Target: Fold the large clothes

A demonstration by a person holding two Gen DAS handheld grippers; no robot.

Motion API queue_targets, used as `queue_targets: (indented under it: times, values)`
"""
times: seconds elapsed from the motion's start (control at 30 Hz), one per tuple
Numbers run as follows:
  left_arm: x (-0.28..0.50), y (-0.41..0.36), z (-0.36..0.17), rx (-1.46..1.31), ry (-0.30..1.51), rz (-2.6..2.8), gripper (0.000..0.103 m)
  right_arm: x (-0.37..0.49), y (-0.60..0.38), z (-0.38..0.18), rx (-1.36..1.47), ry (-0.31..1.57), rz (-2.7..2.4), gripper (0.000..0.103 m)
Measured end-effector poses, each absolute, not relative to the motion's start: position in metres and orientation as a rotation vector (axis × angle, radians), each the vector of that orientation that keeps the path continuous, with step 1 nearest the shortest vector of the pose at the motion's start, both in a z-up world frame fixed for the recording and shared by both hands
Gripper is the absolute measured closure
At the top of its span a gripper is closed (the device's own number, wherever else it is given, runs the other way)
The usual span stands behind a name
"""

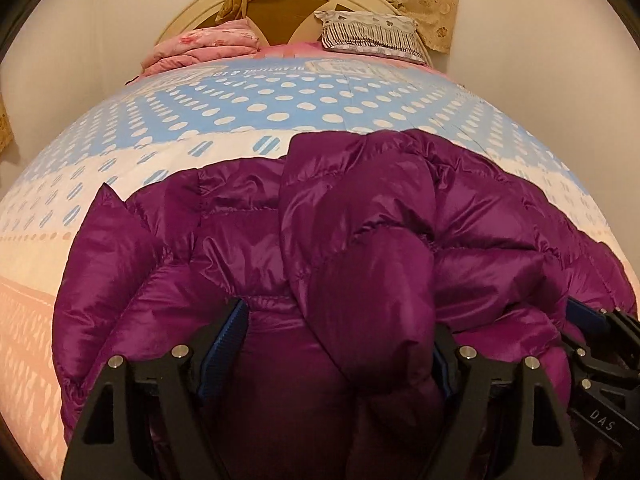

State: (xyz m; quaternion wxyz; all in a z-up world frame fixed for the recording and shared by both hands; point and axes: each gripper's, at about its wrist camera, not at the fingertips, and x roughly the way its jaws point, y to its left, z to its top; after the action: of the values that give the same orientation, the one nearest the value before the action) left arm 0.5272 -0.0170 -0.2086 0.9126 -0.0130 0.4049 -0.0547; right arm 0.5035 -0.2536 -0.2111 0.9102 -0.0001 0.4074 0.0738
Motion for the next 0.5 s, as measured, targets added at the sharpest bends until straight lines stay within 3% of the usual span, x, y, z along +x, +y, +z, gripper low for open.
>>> queue_targets:
  times: [0.5]
  values:
    - [0.5302, -0.0248, -0.2115, 0.008, 0.845, -0.095, 0.022, 0.5075, -0.245, -0.2123, -0.032, 0.85, 0.12, 0.045]
